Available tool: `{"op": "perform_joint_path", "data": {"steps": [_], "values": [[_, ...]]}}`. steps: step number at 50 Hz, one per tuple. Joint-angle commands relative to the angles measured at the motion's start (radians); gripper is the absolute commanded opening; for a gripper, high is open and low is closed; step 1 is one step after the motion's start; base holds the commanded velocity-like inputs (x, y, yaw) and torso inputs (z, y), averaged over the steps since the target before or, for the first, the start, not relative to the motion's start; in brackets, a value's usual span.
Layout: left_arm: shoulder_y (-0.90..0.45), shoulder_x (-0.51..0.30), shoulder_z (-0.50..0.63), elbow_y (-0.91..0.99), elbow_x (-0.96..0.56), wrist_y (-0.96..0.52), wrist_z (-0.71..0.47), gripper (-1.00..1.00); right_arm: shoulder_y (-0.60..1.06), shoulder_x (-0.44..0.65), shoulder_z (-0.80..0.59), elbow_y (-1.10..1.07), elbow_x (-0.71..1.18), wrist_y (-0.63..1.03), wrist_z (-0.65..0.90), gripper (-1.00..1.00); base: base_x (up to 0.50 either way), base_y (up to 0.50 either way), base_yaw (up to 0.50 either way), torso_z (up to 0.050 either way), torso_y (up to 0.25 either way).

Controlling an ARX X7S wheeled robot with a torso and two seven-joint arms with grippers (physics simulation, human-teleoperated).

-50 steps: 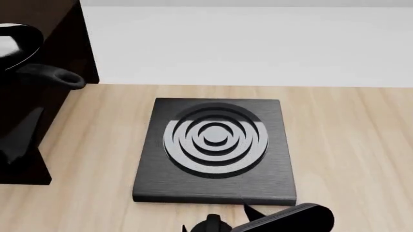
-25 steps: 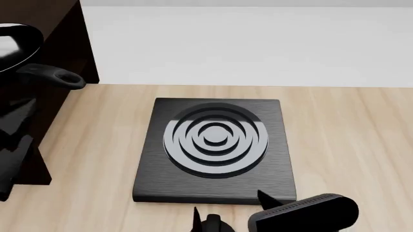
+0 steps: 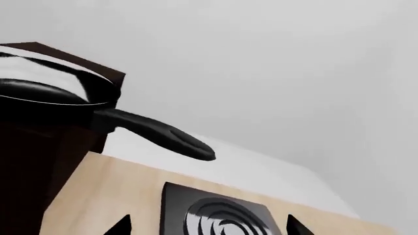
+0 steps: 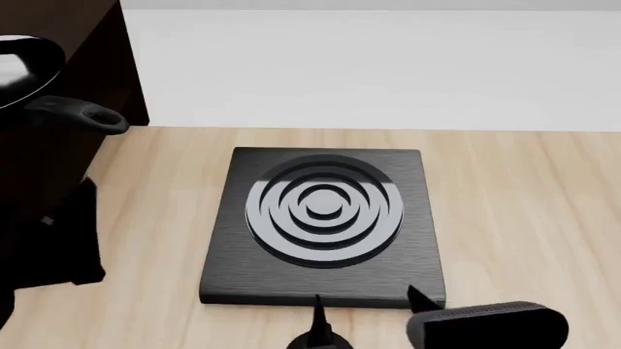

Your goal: Put the frying pan on the cabinet shelf.

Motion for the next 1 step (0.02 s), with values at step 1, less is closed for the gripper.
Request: {"op": "perform_joint_path", "data": {"steps": [1], "values": [[0.008,0.037,0.051,0.016,0.221,-0.014,-0.043,1.0,-0.035,-0.032,-0.002,0.033,-0.038,-0.06,-0.014,1.0,0.0,0.0,0.0,0.0,0.0]]}}
